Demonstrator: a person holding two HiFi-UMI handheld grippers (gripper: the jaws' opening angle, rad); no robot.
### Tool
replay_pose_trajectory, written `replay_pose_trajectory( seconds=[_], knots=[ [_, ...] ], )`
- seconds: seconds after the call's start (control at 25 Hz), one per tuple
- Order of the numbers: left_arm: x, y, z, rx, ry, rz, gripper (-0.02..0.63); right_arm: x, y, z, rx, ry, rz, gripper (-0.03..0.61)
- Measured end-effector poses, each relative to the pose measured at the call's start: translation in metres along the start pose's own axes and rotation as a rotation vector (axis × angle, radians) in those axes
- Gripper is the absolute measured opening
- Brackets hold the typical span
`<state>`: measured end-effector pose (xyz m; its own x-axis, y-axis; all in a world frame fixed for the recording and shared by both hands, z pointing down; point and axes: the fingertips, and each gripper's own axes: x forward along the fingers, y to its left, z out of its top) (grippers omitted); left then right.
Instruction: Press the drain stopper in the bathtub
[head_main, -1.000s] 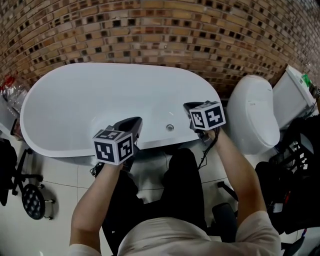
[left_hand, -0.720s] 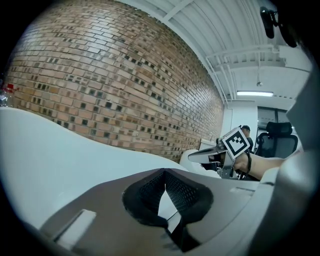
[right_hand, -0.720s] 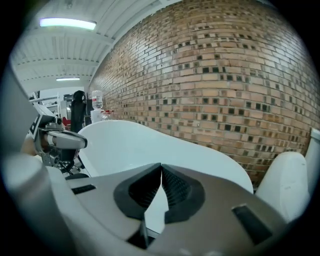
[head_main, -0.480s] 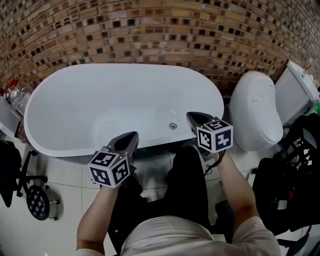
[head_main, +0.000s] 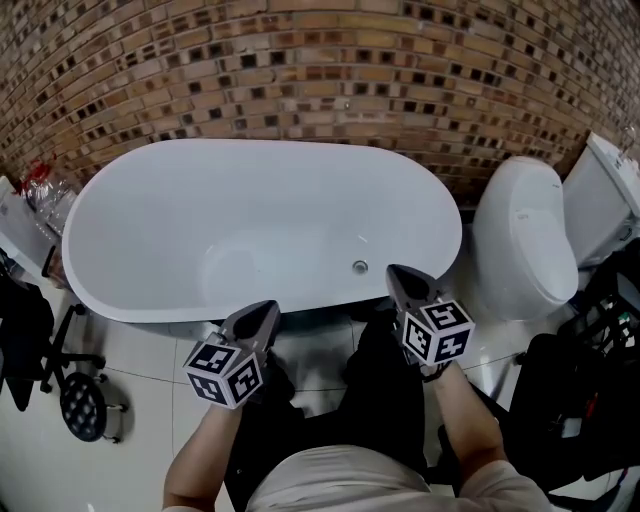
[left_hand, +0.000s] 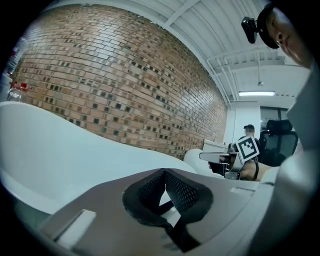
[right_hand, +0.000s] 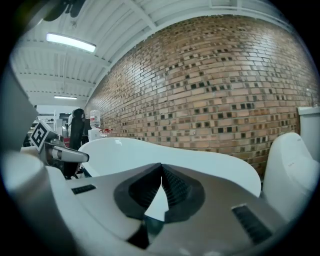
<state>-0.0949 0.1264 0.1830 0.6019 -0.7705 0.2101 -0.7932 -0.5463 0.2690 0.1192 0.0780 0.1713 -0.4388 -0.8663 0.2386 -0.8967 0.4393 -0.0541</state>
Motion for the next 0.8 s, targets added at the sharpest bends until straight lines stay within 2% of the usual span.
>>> replay_pose_trajectory(
  seconds=[0.12, 0.32, 0.52, 0.64, 0.8],
  knots=[
    [-0.007, 0.005, -0.009, -0.007, -0.012, 0.015, 0.006, 0.0, 0.01, -0.014, -0.009, -0.024, 0.006, 0.012],
    [-0.017, 0.014, -0.021, 0.034, -0.027, 0.046, 0.006, 0.005, 0.02, -0.033, -0.038, -0.016, 0.054, 0.011],
    [-0.027, 0.025, -0.032, 0.049, -0.051, 0.076, 0.006, 0.01, 0.014, -0.052, 0.022, 0.021, 0.06, 0.011],
    [-0.029, 0.029, -0.044, 0.041, -0.041, 0.076, 0.006, 0.011, 0.016, -0.055, 0.032, 0.02, 0.063, 0.011],
    [-0.03, 0.034, -0.064, 0.041, -0.004, 0.076, 0.006, 0.011, 0.022, -0.05, -0.015, -0.003, 0.068, 0.014]
  ],
)
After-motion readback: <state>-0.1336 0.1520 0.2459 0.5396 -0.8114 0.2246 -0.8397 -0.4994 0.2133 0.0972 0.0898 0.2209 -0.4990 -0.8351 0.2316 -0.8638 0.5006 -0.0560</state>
